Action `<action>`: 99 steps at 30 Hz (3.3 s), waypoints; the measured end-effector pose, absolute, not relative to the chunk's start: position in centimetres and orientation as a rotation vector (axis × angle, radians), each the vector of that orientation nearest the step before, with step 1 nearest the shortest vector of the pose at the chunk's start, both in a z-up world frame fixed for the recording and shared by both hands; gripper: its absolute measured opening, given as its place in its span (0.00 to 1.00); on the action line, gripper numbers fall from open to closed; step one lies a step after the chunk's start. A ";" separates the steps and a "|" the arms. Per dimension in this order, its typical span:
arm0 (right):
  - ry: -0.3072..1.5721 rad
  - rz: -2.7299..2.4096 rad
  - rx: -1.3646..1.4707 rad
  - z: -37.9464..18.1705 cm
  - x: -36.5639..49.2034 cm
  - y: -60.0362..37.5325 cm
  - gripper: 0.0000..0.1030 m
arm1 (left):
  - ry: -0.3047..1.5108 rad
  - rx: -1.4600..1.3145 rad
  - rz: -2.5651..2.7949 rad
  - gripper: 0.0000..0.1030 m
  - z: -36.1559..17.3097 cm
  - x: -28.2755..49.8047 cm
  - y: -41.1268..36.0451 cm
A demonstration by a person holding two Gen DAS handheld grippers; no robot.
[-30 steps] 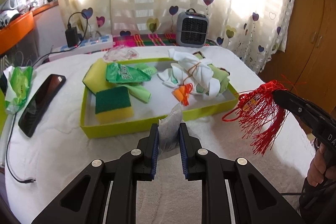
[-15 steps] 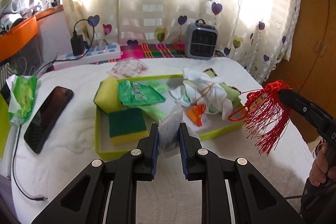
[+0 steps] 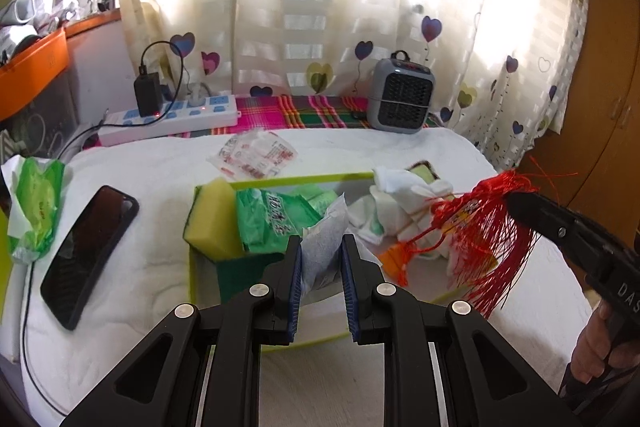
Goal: Organize soft objects
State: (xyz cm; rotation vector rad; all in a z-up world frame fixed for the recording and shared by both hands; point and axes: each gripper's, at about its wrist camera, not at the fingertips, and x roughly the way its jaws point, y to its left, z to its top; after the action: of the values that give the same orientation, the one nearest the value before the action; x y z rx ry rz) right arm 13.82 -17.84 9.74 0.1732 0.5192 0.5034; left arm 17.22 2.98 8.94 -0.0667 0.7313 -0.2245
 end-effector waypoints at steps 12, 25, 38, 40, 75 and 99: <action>0.590 0.490 0.230 7.6 18.1 -16.2 0.06 | 0.758 -0.069 -0.211 0.17 7.7 20.9 2.8; 0.667 0.470 0.219 4.7 20.7 -15.2 0.06 | 0.815 -0.058 -0.188 0.17 5.2 23.0 2.7; 0.719 0.450 0.177 3.5 21.7 -14.8 0.06 | 0.827 -0.043 -0.188 0.21 4.6 23.4 2.2; 0.718 0.449 0.173 3.5 21.7 -14.7 0.06 | 0.825 -0.042 -0.191 0.23 4.6 23.4 2.2; 0.694 0.433 0.120 3.9 19.8 -14.7 0.33 | 0.809 -0.038 -0.162 0.47 5.1 21.9 2.5; 0.675 0.404 0.104 4.5 16.9 -15.4 0.49 | 0.785 -0.040 -0.153 0.55 6.3 18.5 2.4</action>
State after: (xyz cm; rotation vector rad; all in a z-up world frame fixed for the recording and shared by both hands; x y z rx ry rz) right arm 16.87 -15.37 4.52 0.1037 0.6746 0.4043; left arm 18.48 2.40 6.31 -0.0397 0.7849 -0.1534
